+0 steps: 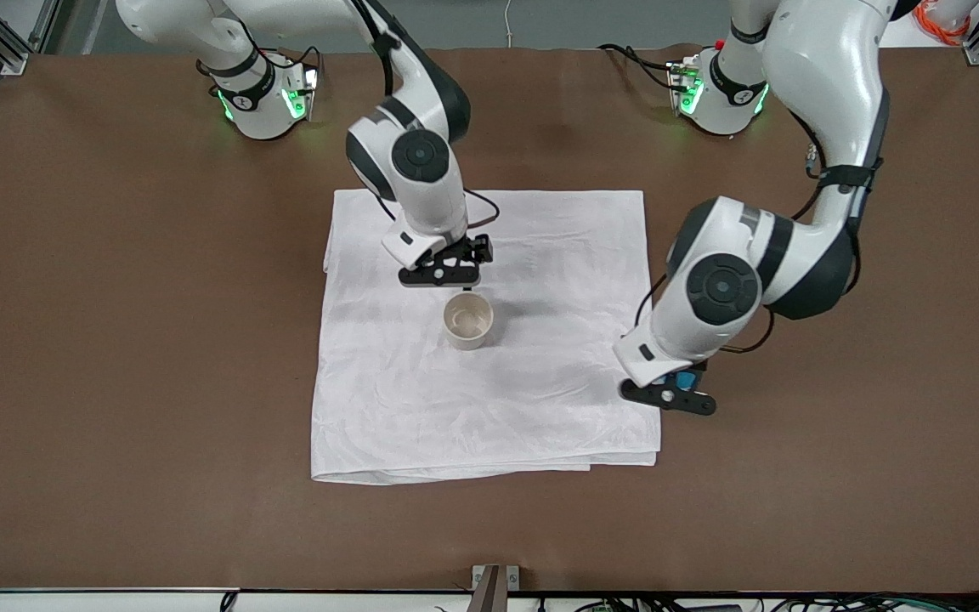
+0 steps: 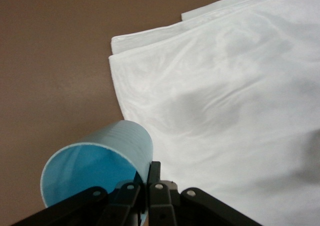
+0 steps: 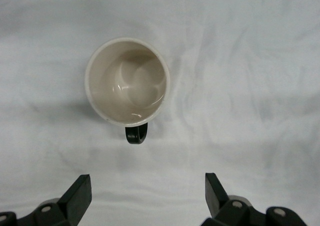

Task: Place blue cup into white mug on cloth
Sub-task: 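Release the mug and raise the right gripper while the left gripper approaches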

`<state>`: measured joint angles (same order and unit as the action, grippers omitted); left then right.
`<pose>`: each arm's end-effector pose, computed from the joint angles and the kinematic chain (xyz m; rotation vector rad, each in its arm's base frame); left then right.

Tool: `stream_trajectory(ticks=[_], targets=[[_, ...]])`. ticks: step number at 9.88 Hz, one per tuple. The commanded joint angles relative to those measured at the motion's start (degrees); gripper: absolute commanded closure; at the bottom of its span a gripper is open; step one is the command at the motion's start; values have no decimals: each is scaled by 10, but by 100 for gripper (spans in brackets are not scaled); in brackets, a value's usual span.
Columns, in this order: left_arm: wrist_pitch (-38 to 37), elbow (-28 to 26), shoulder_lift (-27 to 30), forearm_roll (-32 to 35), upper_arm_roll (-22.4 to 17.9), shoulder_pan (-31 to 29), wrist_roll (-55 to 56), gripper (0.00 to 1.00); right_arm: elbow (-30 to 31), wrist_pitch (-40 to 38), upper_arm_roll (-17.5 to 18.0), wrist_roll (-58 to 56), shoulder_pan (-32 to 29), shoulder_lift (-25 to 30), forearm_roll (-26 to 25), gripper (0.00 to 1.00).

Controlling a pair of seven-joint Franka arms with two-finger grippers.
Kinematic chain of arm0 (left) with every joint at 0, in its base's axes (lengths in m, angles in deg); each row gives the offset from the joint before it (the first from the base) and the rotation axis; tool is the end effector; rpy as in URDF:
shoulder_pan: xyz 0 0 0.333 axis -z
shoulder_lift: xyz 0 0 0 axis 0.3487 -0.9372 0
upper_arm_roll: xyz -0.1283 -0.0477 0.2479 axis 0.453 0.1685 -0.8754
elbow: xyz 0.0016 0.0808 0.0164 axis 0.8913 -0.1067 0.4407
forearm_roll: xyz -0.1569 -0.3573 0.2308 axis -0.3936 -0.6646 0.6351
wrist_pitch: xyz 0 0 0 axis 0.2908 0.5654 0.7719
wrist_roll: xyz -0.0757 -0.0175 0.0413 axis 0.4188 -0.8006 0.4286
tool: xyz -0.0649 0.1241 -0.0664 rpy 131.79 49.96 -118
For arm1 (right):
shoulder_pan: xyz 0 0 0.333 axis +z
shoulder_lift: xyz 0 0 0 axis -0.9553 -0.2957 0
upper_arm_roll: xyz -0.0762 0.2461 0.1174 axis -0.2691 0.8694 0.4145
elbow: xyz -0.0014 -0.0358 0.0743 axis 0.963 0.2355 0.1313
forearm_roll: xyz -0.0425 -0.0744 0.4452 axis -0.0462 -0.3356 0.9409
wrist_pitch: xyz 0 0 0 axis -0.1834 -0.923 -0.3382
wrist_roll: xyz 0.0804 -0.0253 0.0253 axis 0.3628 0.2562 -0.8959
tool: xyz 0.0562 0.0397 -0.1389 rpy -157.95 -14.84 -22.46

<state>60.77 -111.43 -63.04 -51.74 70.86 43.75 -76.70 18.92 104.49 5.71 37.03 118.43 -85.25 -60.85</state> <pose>0.6692 -0.3409 0.2629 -3.0548 0.4623 0.0336 0.4975 0.4714 0.2501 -3.1047 0.0195 0.0091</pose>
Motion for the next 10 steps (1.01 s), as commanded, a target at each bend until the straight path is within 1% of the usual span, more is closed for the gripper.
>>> stream_trajectory(ticks=[1,2,3,5,6,7,8,9,10], targets=[[-5,35,-16,6,-4,46,7,100,36,-46,-1,-7,-43,107,-10,0],[-4,43,-19,4,-1,54,6,100,64,-51,-1,-39,-80,155,-10,0],[-3,45,-20,2,-1,71,5,100,75,-80,-1,-87,-125,195,-10,0],[8,47,-23,-8,0,110,8,100,62,-144,-1,-183,-219,239,-10,0],[18,47,-29,-26,0,123,8,100,42,-175,-1,-230,-260,244,-10,0],[36,47,-37,-60,0,140,8,100,12,-208,-1,-270,-286,242,-10,0],[53,47,-42,-82,-1,148,9,100,-6,-220,-2,-292,-320,243,-10,0],[55,46,-44,-85,-1,155,9,100,-31,-233,-1,-334,-351,241,-9,0],[54,46,-45,-86,-1,162,10,100,-58,-247,-1,-359,-366,238,-8,0]])
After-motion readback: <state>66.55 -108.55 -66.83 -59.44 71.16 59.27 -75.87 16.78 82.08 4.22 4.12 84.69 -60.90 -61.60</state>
